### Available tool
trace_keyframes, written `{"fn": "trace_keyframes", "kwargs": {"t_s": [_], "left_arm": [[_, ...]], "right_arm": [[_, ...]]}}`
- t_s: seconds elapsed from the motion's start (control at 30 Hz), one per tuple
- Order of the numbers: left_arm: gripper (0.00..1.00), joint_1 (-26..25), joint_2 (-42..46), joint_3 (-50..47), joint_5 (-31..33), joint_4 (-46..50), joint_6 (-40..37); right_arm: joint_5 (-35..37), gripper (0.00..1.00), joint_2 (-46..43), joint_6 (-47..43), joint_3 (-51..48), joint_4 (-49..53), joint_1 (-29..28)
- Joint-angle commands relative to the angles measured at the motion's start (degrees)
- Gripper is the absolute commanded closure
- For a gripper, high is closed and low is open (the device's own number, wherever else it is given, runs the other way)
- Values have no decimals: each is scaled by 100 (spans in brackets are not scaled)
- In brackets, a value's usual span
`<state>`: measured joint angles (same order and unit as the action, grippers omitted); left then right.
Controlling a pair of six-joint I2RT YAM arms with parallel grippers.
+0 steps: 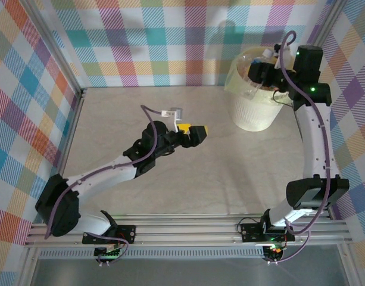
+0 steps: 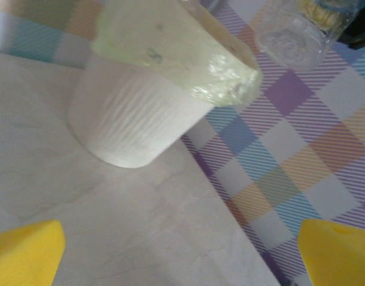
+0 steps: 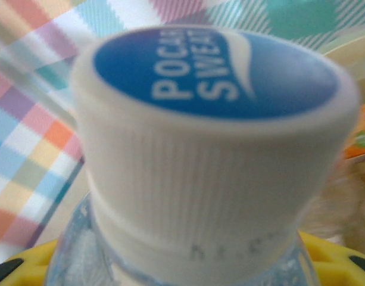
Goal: Put the plastic bottles in the bin
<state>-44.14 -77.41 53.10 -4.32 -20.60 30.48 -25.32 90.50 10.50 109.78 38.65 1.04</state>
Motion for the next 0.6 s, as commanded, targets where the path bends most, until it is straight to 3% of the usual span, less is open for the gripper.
{"fn": "trace_keyframes", "kwargs": {"t_s": [0.0,0.2,0.57], "left_arm": [[0,22,462,-256,1031,403,-253],[0,33,898,-485,1714,833,-341],[0,31,780,-522,1856,890,-160]], "right_arm": [[900,61,231,-285,382,233,96],[1442,60,486,180,430,-380,483],[1614,54,1785,423,1654,-42,811]]}}
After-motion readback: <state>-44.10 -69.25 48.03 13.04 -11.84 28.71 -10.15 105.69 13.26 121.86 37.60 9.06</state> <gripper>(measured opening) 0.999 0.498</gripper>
